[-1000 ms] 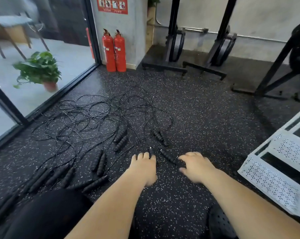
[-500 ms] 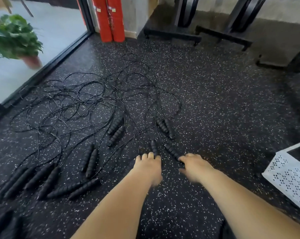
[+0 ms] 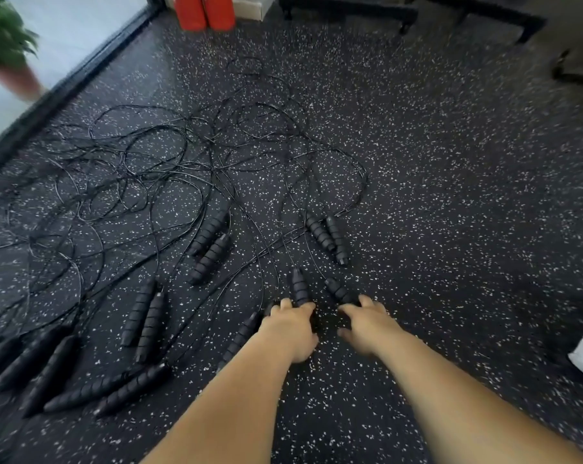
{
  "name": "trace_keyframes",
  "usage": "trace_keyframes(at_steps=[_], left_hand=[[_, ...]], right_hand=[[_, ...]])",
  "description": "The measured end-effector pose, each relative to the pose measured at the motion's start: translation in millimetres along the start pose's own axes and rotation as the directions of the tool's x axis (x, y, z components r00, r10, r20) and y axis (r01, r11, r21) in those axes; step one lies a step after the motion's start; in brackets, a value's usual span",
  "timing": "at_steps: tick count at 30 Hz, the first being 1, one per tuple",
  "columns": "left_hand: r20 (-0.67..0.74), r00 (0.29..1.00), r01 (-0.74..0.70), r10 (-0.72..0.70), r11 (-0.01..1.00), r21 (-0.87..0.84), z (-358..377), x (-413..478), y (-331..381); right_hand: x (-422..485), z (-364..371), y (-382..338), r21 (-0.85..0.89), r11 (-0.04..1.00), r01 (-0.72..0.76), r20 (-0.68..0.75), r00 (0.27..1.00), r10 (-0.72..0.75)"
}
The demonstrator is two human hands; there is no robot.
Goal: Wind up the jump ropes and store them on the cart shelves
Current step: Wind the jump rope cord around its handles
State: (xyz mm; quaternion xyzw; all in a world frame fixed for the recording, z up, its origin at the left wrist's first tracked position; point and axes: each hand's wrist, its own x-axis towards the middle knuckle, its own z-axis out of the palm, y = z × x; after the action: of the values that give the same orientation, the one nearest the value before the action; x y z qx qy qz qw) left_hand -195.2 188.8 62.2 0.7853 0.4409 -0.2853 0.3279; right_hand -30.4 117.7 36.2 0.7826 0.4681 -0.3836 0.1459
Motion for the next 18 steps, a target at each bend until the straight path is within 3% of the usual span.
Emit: trace_keyframes(at_steps=[5,10,15,18], left_hand=[[0.069,0.998,0.000,0.015,0.978,-0.207,11.7,8.1,-13.4],[0.106,0.994,0.010,0.013,0.976,-0.216,14.5,13.1,-11.3],[0.092,0.996,0.031,-0.018,0.990,-0.140,16.9,18.3,-2.9],[0.059,0.998,0.034,-0.024,0.986,-0.166,20.1,18.4,-1.3]], right_hand=[[6.7,15.7,17.6,0.096,0.994,-0.044,0.014,0.999,0.043],[3.3,19.3,24.7,0.064,0.998,-0.015,0.018,1.000,0.014],[4.1,27.0,11.6,0.243,0.966,0.082,-0.023,0.997,-0.079],[12.2,32.9,1.9,0.258,0.961,0.100,0.006,0.994,-0.105]])
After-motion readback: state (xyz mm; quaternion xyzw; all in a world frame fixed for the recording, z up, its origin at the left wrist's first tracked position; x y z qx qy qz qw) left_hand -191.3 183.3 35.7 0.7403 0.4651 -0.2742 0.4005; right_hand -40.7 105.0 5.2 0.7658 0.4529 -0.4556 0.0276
